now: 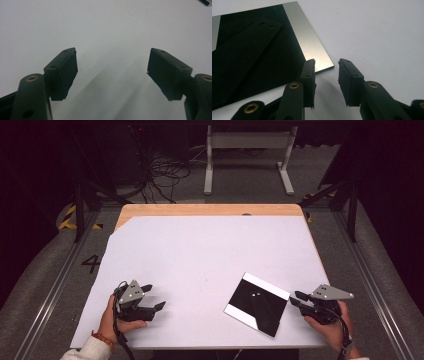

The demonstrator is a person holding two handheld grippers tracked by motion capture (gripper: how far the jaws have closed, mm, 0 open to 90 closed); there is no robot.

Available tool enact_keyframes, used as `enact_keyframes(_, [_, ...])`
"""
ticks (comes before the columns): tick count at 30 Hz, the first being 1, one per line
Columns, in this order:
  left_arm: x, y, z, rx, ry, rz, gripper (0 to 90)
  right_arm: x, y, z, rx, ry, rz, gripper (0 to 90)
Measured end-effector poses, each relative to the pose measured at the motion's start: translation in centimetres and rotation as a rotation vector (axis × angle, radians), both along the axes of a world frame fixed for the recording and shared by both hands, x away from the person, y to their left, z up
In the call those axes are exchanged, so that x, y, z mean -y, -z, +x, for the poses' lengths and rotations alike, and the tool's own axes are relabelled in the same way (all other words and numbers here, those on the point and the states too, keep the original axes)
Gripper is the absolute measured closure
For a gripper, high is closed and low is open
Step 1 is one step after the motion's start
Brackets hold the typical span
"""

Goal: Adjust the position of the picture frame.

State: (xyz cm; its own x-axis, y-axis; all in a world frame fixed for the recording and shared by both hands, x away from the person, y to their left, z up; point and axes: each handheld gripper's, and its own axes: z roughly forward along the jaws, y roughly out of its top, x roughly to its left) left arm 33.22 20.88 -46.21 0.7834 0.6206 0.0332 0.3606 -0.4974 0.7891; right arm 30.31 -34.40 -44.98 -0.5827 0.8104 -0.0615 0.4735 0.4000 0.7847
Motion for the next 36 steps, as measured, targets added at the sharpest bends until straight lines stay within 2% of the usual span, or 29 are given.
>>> enact_keyframes(3, [0.3,0.0,-0.1,0.006,0.018,0.008,32.7,0.0,0.0,-0.1,0.000,-0.001,-0.006,70.5])
enact_keyframes(5, [0.9,-0.1,-0.4,0.008,0.050,0.024,35.0,0.0,-0.2,-0.3,-0.003,0.000,-0.014,72.3])
enact_keyframes(7, [1.0,-0.1,-0.5,0.004,0.056,0.023,40.9,0.0,-0.3,-0.4,-0.005,0.000,-0.018,73.6])
enact_keyframes(11, [1.2,-0.1,-0.5,0.003,0.080,0.032,46.8,-0.3,-0.2,-0.6,-0.017,-0.010,-0.019,77.6])
enact_keyframes(21, [1.8,-0.2,-0.7,-0.030,0.141,0.035,84.4,-1.5,0.4,-2.1,-0.081,-0.068,-0.012,84.6])
enact_keyframes(22, [1.9,-0.2,-0.7,-0.031,0.143,0.037,86.7,-1.6,0.4,-2.2,-0.074,-0.068,-0.019,84.8])
enact_keyframes(25, [2.4,-0.1,-0.5,-0.042,0.158,0.044,89.4,-1.8,0.5,-2.3,-0.086,-0.086,0.004,86.2])
enact_keyframes(30, [3.7,-0.1,-0.5,-0.046,0.188,0.051,88.4,-2.3,0.8,-2.1,-0.089,-0.101,0.033,89.8])
enact_keyframes(36, [5.6,0.0,-0.5,-0.055,0.229,0.063,89.2,-2.6,0.9,-1.9,-0.084,-0.101,0.041,90.0])
